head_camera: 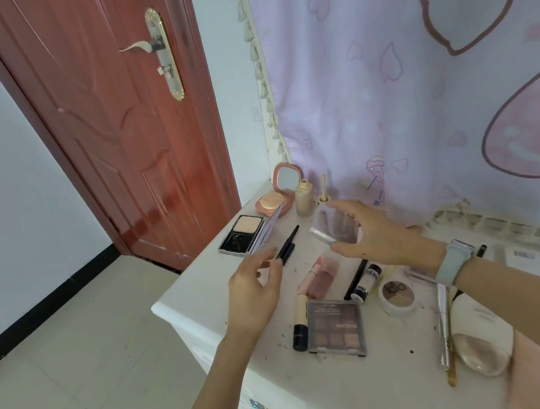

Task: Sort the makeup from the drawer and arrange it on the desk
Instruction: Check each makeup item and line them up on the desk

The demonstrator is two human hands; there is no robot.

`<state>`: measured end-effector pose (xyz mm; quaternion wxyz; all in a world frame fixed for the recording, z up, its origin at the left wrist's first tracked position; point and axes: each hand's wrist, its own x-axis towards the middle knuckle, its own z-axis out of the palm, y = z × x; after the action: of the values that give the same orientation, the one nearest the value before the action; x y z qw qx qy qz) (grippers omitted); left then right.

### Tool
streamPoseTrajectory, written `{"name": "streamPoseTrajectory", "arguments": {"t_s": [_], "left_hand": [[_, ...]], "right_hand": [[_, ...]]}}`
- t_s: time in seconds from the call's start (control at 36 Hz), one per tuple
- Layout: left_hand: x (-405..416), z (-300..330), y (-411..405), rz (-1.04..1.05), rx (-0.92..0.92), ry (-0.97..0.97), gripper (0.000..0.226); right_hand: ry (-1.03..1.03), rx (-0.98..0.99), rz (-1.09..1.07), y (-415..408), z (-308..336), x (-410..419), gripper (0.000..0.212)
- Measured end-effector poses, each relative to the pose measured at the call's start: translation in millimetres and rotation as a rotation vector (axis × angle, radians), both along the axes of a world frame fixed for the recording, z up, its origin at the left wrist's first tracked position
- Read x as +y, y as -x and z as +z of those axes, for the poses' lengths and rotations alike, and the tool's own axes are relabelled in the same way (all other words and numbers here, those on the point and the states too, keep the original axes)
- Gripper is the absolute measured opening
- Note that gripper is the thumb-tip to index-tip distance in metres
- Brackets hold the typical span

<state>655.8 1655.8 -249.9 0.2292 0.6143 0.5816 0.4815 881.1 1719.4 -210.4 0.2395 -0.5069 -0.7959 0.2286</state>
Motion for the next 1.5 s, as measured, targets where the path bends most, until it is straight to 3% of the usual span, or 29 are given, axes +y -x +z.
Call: {"name": "streamPoseTrajectory", "arguments": {"t_s": [0.08,0.14,0.22,0.33,0.47,0.58,0.64,0.72,0.81,1.06,1.5], "left_hand": [[-10.1,22.1,-8.1,-0.179,-0.426,0.217,0.023],[-16.2,28.9,-13.7,-0.233,-0.568,0.26,0.022],[-20.5,31.5,-14.4,-0.177,-0.692,0.252,0.016],[-19.8,29.1,-1.1,-0.071,-0.814,0.305,0.014],[-19.9,33.8,11.4,-0.148,-0.988,0.454,0.019],[-20.4,37.0,8.8,-0.215,-1.123,0.474,0.035],[-22.8,38.9,6.1,-0.308,-1.109,0.442,0.047],[-26.4,39.6,3.7,-0.358,-0.926,0.401,0.069],[-27.8,36.8,1.2,-0.306,-0.907,0.385,0.082],[-30.8,29.9,7.1,-0.279,-1.227,0.504,0.041],[-34.1,19.1,18.7,-0.266,-1.255,0.5,0.055]], "right_hand": [[0.013,0.073,0.081,14.5,7.6,-20.8,0.076],[0.007,0.076,0.118,26.5,10.3,-34.3,0.076],[0.015,0.074,0.151,39.5,12.7,-47.2,0.068],[0.146,0.202,0.222,37.5,19.4,-54.6,0.034],[-0.055,0.067,0.34,38.9,20.7,-63.1,0.04],[-0.207,0.079,0.249,48.1,14.4,-61.5,0.032],[-0.242,0.171,0.18,53.1,15.4,-60.7,0.024],[-0.234,0.299,0.156,60.4,19.8,-62.3,0.014],[-0.234,0.278,0.205,67.9,22.8,-65.3,0.02],[-0.176,0.105,0.292,71.6,15.8,-63.9,0.032],[-0.218,-0.006,0.323,92.2,11.9,-62.4,0.029]]}}
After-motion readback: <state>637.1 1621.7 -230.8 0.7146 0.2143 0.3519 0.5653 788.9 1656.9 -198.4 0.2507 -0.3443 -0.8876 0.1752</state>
